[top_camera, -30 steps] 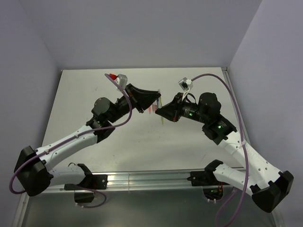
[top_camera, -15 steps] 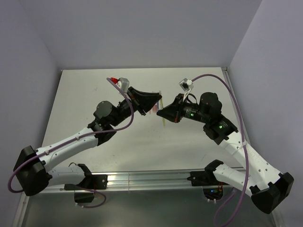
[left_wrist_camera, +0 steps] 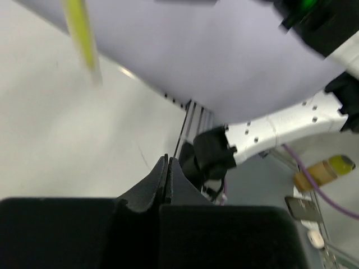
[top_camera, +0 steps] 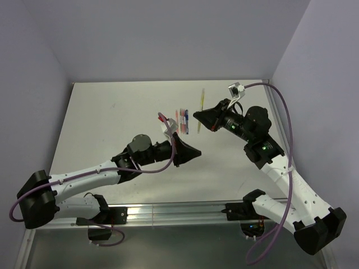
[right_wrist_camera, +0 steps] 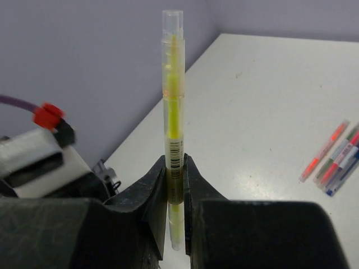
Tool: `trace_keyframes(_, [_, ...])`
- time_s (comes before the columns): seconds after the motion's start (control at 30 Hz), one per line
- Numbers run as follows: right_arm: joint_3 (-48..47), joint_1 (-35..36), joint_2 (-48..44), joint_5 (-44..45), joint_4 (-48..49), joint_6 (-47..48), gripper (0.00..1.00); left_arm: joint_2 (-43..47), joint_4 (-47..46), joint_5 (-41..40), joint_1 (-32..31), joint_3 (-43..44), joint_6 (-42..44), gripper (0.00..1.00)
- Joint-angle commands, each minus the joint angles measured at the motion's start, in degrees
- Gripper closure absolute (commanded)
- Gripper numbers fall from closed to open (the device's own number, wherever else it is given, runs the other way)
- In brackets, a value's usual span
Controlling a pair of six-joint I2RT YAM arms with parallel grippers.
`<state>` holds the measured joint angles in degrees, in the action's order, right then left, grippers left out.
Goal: Insert the pens into the pen caps
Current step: Insert the pen cap onto the pen, then press the pen cap onto the pen.
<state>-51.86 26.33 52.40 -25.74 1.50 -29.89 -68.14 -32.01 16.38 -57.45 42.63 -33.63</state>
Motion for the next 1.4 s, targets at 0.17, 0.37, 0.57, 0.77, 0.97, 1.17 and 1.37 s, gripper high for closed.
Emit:
trace_keyframes(0.17, [-2.29, -0.22, -0.46, 1.74, 7.03, -0.26, 1.00, 2.74, 11.59, -1.35, -0.47, 3.33, 1.54, 1.00])
trace_keyframes(0.37, [-2.46, -0.22, -1.16, 1.22, 5.18, 1.15, 1.00, 10.64, 19.78, -6.62, 4.27, 7.29, 4.62, 0.66])
trace_keyframes(0.57, [-1.85, 0.39, -1.08, -5.09, 4.39, 1.94, 1.00, 16.29, 25.59, -2.08, 15.95, 14.48, 6.03, 0.47])
trace_keyframes(0.77, [-3.43, 8.02, 1.21, -7.31, 0.97, 8.52, 1.00, 8.75, 24.63, 8.12, 20.53, 24.33, 5.42, 0.43])
trace_keyframes(0.97, [-2.64, 13.31, -0.11, -11.79, 3.16, 9.85, 1.00, 4.43, 20.15, 20.61, 22.64, 28.03, 3.75, 0.40])
trace_keyframes(1.17, [-2.46, 13.75, -0.55, -14.25, 3.86, 9.76, 1.00, 2.40, 18.57, 27.12, 23.44, 29.26, 1.91, 0.41])
trace_keyframes(1.37, [-2.72, 14.02, -0.11, -14.43, 4.22, 9.59, 1.00, 1.61, 14.96, 31.77, 23.44, 28.38, -0.56, 0.43])
